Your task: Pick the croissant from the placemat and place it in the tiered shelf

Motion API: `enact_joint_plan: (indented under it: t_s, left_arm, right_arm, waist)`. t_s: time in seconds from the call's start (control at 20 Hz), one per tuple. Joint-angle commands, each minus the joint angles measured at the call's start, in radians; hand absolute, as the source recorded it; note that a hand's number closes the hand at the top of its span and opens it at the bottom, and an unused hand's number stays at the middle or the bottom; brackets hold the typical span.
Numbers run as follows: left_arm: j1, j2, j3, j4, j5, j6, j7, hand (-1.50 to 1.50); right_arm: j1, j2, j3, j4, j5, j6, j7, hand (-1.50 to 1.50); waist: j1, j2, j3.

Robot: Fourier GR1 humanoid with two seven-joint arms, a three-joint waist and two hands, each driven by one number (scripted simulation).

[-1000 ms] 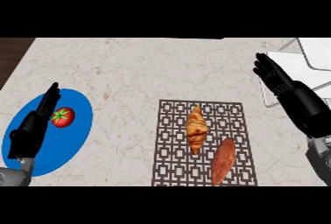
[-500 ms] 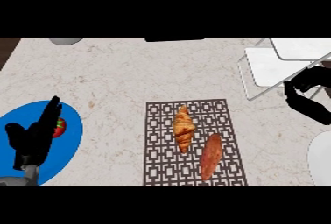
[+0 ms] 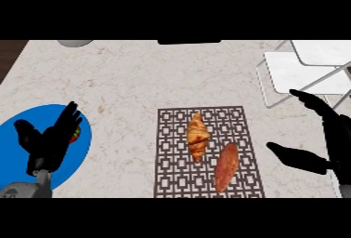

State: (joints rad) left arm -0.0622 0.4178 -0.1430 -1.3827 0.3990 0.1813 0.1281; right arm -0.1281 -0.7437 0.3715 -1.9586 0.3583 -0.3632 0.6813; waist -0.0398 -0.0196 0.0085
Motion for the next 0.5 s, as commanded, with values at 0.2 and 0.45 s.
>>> enact_joint_plan:
  t_s: [0.2,0.45]
  left_arm:
    - [-0.011,-0.04,-0.057,0.023,-0.017,0.028,0.12,0.0]
    - [-0.003,-0.046,-0.057,0.03,-0.016,0.016,0.112,0.0]
  right_arm:
    - [-0.135,0.056,0.185,-0.216,0.095,0.219,0.455,-1.5]
    - [-0.253,0.178,0.3,-0.148,0.168,0.32,0.669,-1.5]
  waist:
    - [0.044,0.016,-0.013]
    - [0.063,0.018,-0.016]
